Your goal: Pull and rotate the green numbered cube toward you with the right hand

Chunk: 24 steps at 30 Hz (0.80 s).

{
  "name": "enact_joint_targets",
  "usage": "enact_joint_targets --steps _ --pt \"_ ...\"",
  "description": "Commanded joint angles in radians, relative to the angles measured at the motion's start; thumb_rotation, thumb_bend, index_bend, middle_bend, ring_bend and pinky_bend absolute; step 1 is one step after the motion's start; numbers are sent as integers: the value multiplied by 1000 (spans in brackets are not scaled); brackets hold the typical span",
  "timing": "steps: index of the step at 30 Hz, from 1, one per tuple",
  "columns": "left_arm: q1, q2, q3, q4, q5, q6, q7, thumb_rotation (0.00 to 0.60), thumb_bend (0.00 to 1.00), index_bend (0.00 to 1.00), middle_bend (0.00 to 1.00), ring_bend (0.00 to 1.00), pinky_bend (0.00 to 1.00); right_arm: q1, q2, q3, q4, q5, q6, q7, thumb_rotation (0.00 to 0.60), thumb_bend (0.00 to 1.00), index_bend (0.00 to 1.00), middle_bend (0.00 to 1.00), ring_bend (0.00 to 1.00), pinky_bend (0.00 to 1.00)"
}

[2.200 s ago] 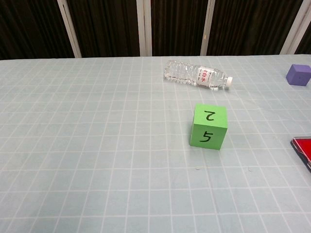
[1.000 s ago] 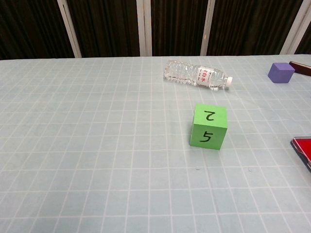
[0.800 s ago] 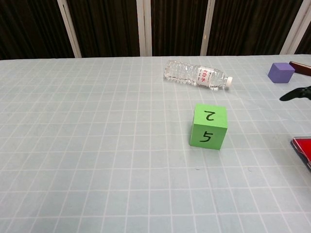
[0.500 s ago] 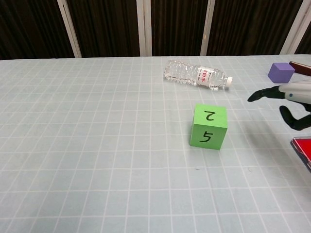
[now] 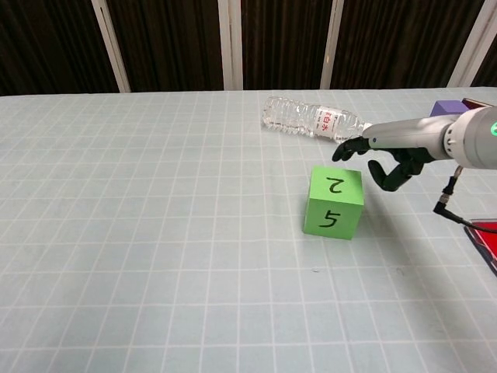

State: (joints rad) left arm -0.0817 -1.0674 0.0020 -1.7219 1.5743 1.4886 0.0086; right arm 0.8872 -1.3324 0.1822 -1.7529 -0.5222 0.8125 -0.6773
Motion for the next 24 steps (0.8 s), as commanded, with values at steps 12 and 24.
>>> enact_joint_targets --steps 12,24 --pt "-3 -4 -2 1 -6 -5 11 600 438 76 0 0 41 71 20 -59 -54 56 64 -14 600 900 154 107 66 0" --pt "-2 -10 1 -3 -6 -4 31 600 439 76 0 0 41 74 87 -100 -114 30 90 11 600 901 159 128 66 0"
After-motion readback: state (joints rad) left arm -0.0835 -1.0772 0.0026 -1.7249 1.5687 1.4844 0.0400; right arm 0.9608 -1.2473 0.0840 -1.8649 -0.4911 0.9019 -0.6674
